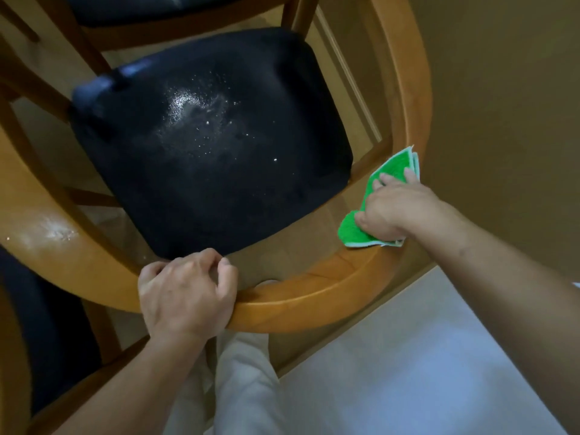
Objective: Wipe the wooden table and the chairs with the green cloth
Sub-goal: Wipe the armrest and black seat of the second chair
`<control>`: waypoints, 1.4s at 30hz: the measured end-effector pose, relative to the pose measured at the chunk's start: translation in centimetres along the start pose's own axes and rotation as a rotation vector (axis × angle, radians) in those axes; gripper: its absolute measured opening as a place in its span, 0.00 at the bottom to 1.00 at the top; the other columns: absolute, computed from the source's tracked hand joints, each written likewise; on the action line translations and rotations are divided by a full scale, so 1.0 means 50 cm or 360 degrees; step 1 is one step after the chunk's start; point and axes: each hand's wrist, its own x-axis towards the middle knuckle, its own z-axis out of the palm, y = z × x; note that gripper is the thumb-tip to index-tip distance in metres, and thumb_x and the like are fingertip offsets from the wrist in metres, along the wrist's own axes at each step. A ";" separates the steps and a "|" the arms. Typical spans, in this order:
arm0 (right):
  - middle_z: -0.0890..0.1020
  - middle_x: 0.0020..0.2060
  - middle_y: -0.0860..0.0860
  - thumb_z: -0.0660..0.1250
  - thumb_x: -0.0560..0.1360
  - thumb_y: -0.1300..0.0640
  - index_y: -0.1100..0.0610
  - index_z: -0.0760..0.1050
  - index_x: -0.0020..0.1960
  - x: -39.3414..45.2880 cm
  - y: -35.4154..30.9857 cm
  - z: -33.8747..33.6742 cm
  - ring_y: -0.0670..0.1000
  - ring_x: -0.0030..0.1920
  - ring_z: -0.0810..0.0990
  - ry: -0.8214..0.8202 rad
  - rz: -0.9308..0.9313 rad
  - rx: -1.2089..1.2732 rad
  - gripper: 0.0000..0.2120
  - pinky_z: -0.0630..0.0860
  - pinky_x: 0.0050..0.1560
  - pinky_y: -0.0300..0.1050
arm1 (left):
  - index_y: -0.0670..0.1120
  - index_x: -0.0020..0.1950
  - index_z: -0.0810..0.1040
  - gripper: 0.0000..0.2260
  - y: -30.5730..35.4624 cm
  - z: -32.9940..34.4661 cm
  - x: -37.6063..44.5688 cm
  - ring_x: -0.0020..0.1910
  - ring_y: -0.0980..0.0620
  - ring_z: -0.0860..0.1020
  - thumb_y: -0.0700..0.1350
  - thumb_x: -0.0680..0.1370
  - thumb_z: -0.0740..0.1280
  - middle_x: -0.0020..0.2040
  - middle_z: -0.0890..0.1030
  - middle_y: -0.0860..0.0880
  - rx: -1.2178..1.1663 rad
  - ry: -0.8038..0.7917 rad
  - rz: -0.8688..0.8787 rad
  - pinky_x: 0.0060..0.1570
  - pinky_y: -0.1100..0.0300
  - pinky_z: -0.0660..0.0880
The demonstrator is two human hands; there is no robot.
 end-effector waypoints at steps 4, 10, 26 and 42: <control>0.80 0.48 0.53 0.52 0.81 0.44 0.56 0.75 0.47 -0.077 -0.108 0.010 0.54 0.52 0.78 -0.0042 -0.0331 0.0282 0.20 0.71 0.61 0.57 | 0.55 0.34 0.73 0.16 0.001 -0.001 0.001 0.29 0.59 0.67 0.56 0.77 0.52 0.27 0.68 0.59 0.0040 -0.0005 -0.0009 0.47 0.56 0.60; 0.70 0.37 0.50 0.54 0.83 0.52 0.54 0.66 0.46 -0.177 -0.248 -0.003 0.57 0.48 0.75 0.0081 -0.1012 0.0434 0.09 0.70 0.46 0.56 | 0.54 0.32 0.71 0.18 0.005 -0.004 0.003 0.28 0.58 0.65 0.55 0.77 0.50 0.26 0.67 0.57 0.0020 0.0015 -0.0007 0.45 0.57 0.59; 0.69 0.73 0.51 0.48 0.76 0.44 0.55 0.73 0.70 -0.072 -0.046 0.124 0.55 0.77 0.55 0.0911 -0.0098 0.1112 0.29 0.44 0.75 0.59 | 0.55 0.34 0.73 0.16 0.001 0.001 -0.002 0.30 0.57 0.69 0.54 0.79 0.53 0.28 0.70 0.58 0.0007 -0.0017 0.0005 0.49 0.55 0.62; 0.73 0.69 0.57 0.50 0.82 0.47 0.57 0.74 0.66 -0.144 -0.183 0.213 0.58 0.73 0.63 0.1629 0.0163 0.1576 0.23 0.55 0.74 0.57 | 0.53 0.37 0.73 0.15 0.004 -0.013 -0.013 0.31 0.57 0.65 0.52 0.80 0.53 0.29 0.69 0.56 -0.0104 -0.0046 0.0027 0.53 0.52 0.63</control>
